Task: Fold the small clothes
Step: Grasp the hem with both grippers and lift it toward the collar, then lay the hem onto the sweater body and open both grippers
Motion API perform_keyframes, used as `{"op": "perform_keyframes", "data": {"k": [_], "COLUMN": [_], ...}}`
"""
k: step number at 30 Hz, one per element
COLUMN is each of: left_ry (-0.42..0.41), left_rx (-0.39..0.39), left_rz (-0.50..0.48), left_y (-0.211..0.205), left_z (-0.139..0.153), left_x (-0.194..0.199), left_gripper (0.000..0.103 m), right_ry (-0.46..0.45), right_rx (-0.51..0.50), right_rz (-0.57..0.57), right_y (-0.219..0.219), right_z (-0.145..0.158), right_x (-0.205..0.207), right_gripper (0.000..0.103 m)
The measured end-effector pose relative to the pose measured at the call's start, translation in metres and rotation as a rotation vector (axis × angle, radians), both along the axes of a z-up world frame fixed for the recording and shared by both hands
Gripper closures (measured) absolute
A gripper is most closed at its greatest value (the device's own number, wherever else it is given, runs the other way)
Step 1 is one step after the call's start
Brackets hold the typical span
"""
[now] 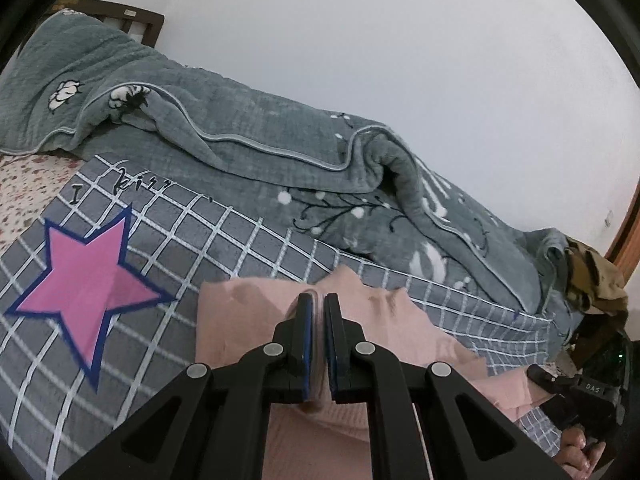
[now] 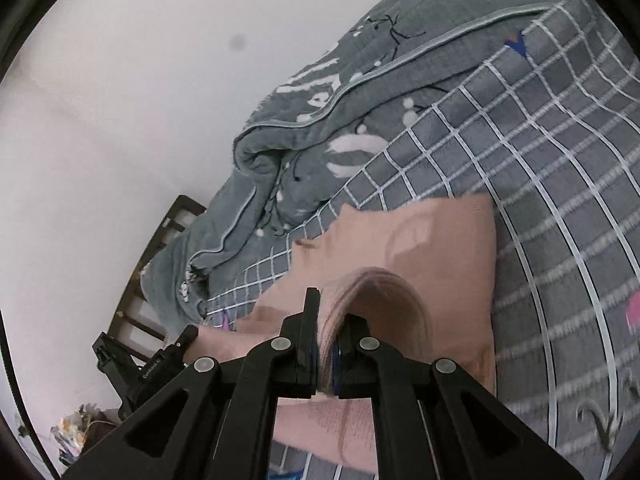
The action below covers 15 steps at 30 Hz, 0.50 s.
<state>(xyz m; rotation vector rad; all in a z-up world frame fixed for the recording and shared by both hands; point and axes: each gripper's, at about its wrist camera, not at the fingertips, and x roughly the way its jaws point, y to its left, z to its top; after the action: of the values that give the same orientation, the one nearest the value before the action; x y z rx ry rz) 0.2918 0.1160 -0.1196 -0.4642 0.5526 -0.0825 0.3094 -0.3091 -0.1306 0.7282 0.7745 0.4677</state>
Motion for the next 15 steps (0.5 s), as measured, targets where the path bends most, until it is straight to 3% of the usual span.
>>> {"op": "perform_keyframes", "data": {"k": [6, 8, 10, 12, 15], "left_ry": [0.032, 0.048, 0.082, 0.102, 0.107], "left_rx": [0.015, 0.010, -0.006, -0.026, -0.027], "left_rz": [0.047, 0.067, 0.103, 0.097, 0.109], "left_y": [0.012, 0.013, 0.018, 0.023, 0.027], "left_z": [-0.012, -0.021, -0.029, -0.036, -0.039], "left_x": [0.035, 0.043, 0.048, 0.050, 0.046], "left_gripper": [0.095, 0.091, 0.069, 0.058, 0.056], "right_ry": [-0.002, 0.015, 0.046, 0.046, 0.033], "right_rx": [-0.095, -0.134, -0.179, -0.213, -0.207], "right_rz": [0.028, 0.028, 0.022, 0.028, 0.040], "right_y": [0.011, 0.016, 0.020, 0.021, 0.018], "right_z": [-0.002, -0.009, -0.021, -0.031, -0.034], "right_x": [0.060, 0.074, 0.084, 0.085, 0.078], "right_gripper": [0.098, 0.094, 0.084, 0.072, 0.071]}}
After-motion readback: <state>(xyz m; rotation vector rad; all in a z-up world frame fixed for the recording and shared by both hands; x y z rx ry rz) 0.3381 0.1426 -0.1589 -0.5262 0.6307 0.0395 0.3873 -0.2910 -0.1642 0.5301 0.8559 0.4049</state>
